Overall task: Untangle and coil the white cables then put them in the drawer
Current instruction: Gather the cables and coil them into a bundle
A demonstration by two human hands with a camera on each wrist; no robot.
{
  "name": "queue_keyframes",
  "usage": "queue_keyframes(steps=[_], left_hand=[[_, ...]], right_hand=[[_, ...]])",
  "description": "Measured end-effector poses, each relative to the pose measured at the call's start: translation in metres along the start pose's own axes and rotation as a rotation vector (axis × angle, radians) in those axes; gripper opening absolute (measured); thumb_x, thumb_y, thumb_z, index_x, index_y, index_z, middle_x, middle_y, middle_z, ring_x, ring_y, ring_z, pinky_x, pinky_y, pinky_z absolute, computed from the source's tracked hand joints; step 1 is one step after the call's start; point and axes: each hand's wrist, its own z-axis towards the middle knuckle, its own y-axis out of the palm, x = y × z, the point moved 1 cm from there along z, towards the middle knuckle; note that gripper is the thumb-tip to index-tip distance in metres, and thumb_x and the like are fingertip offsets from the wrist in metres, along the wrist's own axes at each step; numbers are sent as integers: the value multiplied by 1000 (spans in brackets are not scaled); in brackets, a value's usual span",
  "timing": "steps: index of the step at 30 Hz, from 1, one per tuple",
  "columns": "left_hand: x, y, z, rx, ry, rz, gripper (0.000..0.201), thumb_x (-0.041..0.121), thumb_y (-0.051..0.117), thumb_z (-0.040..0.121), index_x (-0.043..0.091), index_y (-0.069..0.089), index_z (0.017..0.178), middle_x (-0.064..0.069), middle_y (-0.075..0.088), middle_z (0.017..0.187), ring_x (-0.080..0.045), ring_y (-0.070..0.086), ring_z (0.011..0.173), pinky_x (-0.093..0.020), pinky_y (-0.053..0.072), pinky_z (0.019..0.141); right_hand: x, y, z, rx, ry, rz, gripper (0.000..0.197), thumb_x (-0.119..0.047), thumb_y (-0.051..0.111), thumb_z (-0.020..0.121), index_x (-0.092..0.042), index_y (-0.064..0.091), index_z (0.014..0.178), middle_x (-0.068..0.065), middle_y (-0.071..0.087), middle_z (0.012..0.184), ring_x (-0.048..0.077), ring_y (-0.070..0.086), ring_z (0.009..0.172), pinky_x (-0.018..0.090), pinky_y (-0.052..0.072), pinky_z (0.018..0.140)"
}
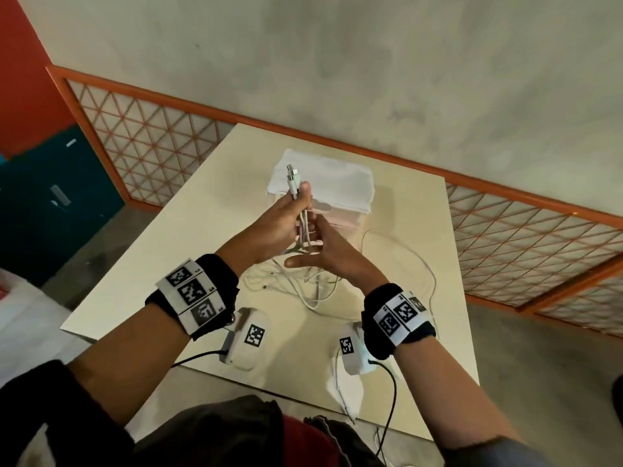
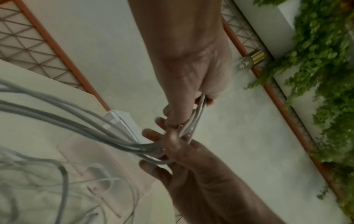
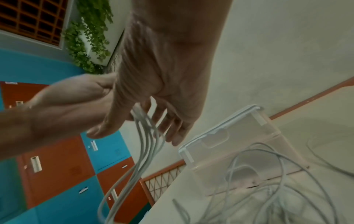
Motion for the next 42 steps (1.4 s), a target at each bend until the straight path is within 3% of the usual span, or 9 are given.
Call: queue_keyframes(steps=[3,6,9,13,19,23,29,38,42], left_hand=[[18,10,0,-72,19,-155,39,53,43,88,18,40,72,1,55,68,-13,62,67,-27,51,70],[36,15,-5,-127,44,-153,40,56,38,83,19,33,68,7,40,50,-9,43,43,-24,42,51],[43,6,-6,-80,63,-115,40,58,40,74,20,29,66,11,25,46,-3,20,36,-20,16,41],[47,-13,-4,7,47,-127,41,47,29,97,23,27,65,13,24,42,0,18,32,-16,10,36],[47,-32,-4,90,70,414,33,30,67,85,22,41,66,12,26,43,-6,21,35,-17,18,37],[42,-31,-3,-121,-121,753,34,23,85,65,12,62,87,11,31,38,-6,27,36,-18,24,40],[38,-26,2,-351,-259,1082,12,17,77,76,8,69,72,15,44,36,0,39,38,-9,27,41],[54,-44,-5,-112,76,709,22,17,67,85,5,59,69,2,45,50,-8,39,42,-16,33,44],[59,-62,-5,117,153,500,22,14,63,87,-2,60,72,9,37,39,-4,28,36,-15,26,37]], right_hand=[[-8,8,7,13,-70,-49,32,-14,76,79,-11,63,107,-3,67,93,-8,63,80,7,47,75],[-6,16,15,-23,-98,-91,17,-18,74,81,-4,74,90,-4,75,81,8,69,84,25,52,86],[-2,14,24,22,-169,-194,23,-32,73,81,-9,77,81,-8,73,68,8,66,72,28,49,75],[13,-8,34,127,-292,-661,49,-53,68,78,-9,62,57,-6,48,52,16,47,66,38,33,80],[-7,-31,28,118,-306,-632,19,-24,80,72,-7,73,72,3,64,86,15,42,88,31,26,76],[-17,-38,26,-31,-88,-371,45,0,69,73,-20,45,41,-8,36,42,10,38,46,30,37,52],[-5,-32,27,-42,-30,-368,42,-3,70,73,-21,42,48,-13,35,38,4,31,40,22,25,50],[41,-34,21,-141,108,-68,46,-25,73,83,16,61,66,17,66,64,22,66,65,18,49,67],[64,-29,13,-37,113,-33,37,-22,66,88,2,64,60,6,64,57,10,63,60,15,46,66]])
